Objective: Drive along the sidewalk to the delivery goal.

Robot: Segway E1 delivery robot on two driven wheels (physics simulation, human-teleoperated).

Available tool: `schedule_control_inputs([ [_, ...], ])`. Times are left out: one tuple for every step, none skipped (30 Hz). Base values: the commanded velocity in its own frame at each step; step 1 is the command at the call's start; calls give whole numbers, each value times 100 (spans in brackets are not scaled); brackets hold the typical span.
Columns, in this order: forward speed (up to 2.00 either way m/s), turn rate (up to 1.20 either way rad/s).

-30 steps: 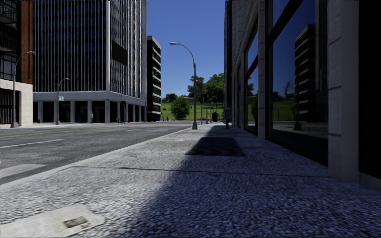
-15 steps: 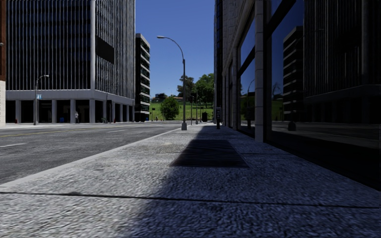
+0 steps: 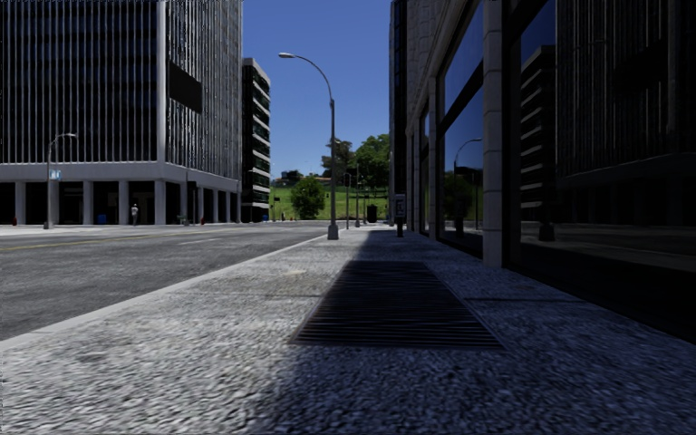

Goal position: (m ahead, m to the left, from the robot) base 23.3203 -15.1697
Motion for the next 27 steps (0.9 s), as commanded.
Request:
schedule_control_inputs([
  [200,-27],
  [200,-27],
  [200,-27],
  [200,-27],
  [200,-27],
  [200,-27],
  [200,-27],
  [200,-27],
  [200,-27],
  [200,-27],
  [200,-27],
  [200,-27],
  [200,-27],
  [200,-27],
  [200,-27],
  [200,-27],
  [200,-27],
  [200,-27],
  [200,-27],
  [200,-27],
  [200,-27],
  [200,-27],
  [200,-21],
  [200,-4],
  [200,0],
  [200,0],
  [200,0],
])
